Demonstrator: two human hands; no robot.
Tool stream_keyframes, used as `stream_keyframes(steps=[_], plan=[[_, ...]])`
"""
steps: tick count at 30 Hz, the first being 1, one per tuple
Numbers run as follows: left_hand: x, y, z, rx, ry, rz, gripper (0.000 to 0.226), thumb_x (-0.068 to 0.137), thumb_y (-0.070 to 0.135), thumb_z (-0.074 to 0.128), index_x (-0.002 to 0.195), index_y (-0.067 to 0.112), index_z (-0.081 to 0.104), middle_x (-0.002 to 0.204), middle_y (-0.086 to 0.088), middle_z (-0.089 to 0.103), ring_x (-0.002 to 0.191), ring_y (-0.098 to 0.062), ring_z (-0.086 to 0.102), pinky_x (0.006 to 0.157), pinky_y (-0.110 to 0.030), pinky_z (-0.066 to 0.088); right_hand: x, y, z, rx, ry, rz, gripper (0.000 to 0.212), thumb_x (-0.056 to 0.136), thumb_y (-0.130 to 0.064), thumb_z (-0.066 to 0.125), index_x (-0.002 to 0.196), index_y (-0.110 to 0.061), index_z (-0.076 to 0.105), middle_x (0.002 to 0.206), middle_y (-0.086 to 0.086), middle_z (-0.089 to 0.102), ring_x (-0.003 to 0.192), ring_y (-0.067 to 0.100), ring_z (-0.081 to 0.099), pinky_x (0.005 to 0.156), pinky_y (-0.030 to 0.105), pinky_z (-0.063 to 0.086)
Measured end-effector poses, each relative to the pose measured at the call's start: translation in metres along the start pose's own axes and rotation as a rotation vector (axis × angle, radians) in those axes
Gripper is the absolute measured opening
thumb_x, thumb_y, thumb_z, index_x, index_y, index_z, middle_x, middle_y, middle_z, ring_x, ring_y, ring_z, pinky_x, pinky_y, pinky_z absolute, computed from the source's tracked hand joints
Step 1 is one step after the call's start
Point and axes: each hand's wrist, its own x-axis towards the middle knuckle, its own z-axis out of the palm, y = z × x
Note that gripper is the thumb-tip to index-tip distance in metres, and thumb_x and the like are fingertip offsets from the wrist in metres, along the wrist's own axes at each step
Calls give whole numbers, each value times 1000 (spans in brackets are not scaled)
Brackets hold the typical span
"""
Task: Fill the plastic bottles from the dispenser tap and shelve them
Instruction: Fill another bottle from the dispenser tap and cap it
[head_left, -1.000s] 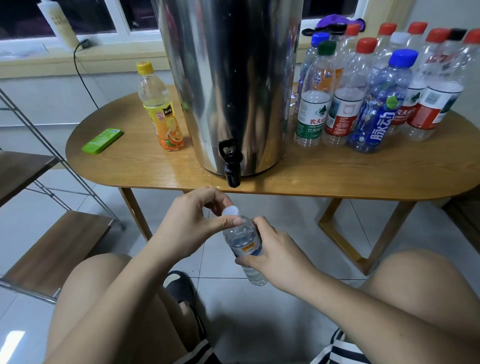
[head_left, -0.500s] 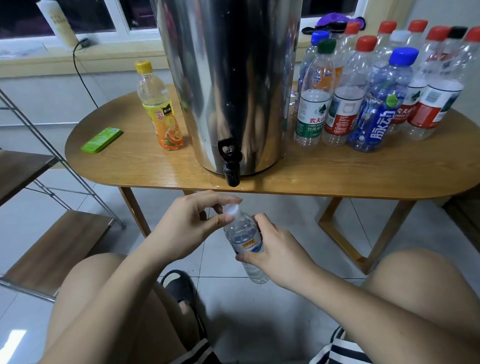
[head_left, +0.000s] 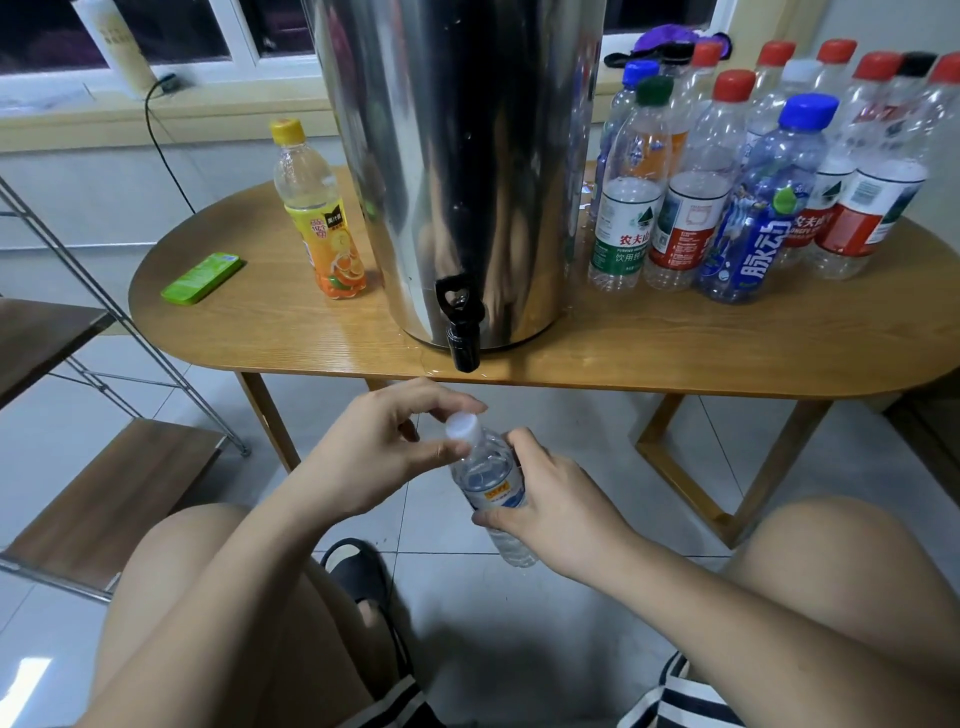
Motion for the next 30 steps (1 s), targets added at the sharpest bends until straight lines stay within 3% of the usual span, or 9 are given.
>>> stream_keyframes(steps=[2, 6, 10, 13, 16, 19, 22, 25, 30], plan=[[-2, 2, 1, -25, -26, -22, 37, 93, 19, 85, 122, 40, 77, 127, 22, 74, 115, -8, 68, 85, -25, 54, 0, 0, 1, 1, -5, -5, 59, 83, -50, 89, 119, -35, 45, 116, -11, 67, 101, 16, 67, 87, 47, 59], [-2, 2, 5, 99, 127, -14, 39, 80, 61, 85, 107, 34, 75, 102, 13, 74, 100, -10, 68, 75, -17, 49, 1, -2, 4, 0, -10, -21, 59, 83, -51, 88, 119, -35, 44, 116, -11, 67, 99, 16, 68, 84, 46, 59], [0, 1, 7, 204, 145, 24, 45, 82, 70, 76, 95, 27, 72, 90, 11, 71, 90, -12, 65, 69, -17, 46, 1, -3, 4, -19, -21, -51, 58, 87, -51, 85, 123, -34, 44, 120, -9, 66, 100, 15, 67, 84, 43, 59], [0, 1, 3, 170, 95, 48, 34, 86, 63, 77, 102, 32, 75, 100, 14, 74, 96, -10, 67, 73, -18, 47, 0, -4, 2, -34, -30, -66, 57, 89, -51, 84, 125, -32, 43, 120, -7, 65, 100, 16, 66, 83, 41, 58], [-3, 1, -3, 0, -12, 26, 18, 93, 32, 83, 111, 33, 79, 114, 13, 78, 102, -12, 72, 83, -24, 55, -1, -4, -1, -37, -31, -78, 62, 89, -49, 84, 132, -32, 43, 126, -7, 65, 105, 18, 66, 86, 40, 57], [-5, 6, -5, -183, -94, -34, 25, 95, 11, 81, 117, 22, 81, 117, 13, 80, 96, -4, 73, 75, -11, 53, -2, -4, -3, -38, -36, -85, 66, 89, -48, 85, 137, -34, 43, 128, -9, 64, 109, 16, 65, 88, 37, 57], [-4, 7, -2, -75, 16, -59, 19, 90, 35, 86, 108, 31, 82, 109, 18, 80, 94, -3, 72, 74, -16, 53, -3, -4, -3, -30, -52, -78, 62, 87, -50, 86, 131, -36, 44, 124, -12, 64, 105, 12, 65, 86, 36, 58], [-3, 4, 1, 131, 177, -5, 34, 77, 64, 85, 92, 34, 78, 91, 16, 77, 91, -9, 71, 68, -18, 49, -2, -4, -4, -33, -42, -70, 61, 86, -52, 86, 127, -37, 44, 122, -14, 63, 103, 11, 64, 85, 36, 58], [-1, 2, 5, 146, 175, 47, 37, 83, 65, 79, 92, 30, 75, 90, 15, 72, 89, -12, 67, 69, -19, 47, 0, -4, -6, -28, -36, -92, 57, 86, -51, 87, 123, -35, 45, 116, -13, 64, 99, 10, 64, 79, 32, 56]])
